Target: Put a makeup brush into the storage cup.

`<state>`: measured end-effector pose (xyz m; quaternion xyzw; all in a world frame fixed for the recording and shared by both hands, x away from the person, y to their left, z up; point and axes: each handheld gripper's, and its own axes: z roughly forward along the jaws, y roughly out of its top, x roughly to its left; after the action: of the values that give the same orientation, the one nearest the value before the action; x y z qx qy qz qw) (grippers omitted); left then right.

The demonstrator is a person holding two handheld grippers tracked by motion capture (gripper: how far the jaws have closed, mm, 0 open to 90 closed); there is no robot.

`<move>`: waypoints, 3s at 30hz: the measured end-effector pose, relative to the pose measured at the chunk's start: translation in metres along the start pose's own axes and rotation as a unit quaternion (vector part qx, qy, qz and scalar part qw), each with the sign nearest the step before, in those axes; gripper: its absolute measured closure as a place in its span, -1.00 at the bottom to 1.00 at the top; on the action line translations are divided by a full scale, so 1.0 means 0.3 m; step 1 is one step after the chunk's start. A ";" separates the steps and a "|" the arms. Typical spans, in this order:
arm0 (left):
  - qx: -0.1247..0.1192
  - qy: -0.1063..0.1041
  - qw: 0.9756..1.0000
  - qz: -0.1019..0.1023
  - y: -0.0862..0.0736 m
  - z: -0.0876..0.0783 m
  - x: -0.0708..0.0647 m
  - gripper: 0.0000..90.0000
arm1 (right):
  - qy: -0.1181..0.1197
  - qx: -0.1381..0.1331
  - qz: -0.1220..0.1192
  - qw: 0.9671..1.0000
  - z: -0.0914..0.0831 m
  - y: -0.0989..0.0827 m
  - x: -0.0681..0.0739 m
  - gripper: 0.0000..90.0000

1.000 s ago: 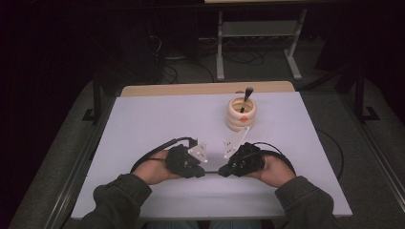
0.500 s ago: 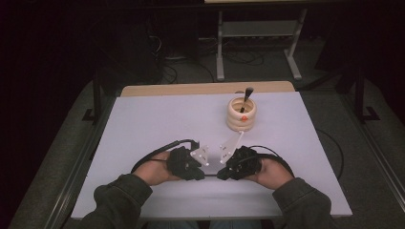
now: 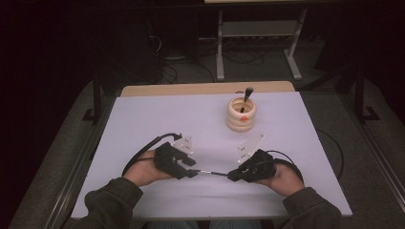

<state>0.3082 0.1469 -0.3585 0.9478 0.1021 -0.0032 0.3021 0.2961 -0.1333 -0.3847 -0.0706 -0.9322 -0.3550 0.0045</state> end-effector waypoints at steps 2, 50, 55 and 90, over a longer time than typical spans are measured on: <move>-0.008 0.000 1.000 -0.008 -0.006 -0.007 0.006 0.29 | -0.014 -0.013 0.010 1.000 -0.019 -0.009 -0.008 0.88; -0.153 -0.018 0.986 -0.066 0.085 -0.027 0.018 0.81 | -0.026 -0.088 0.064 0.994 0.115 0.099 -0.021 0.87; -0.161 -0.031 0.984 -0.076 0.083 -0.032 0.024 0.84 | -0.024 -0.092 0.066 0.993 0.118 0.101 -0.016 0.87; -0.117 -0.010 0.992 -0.054 0.114 -0.035 0.004 0.71 | -0.038 -0.123 0.064 0.990 0.074 0.146 0.007 0.88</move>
<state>0.3155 0.1258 -0.3304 0.8991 0.1500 -0.0167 0.4109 0.3008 -0.0861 -0.3722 -0.1432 -0.8744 -0.4632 -0.0169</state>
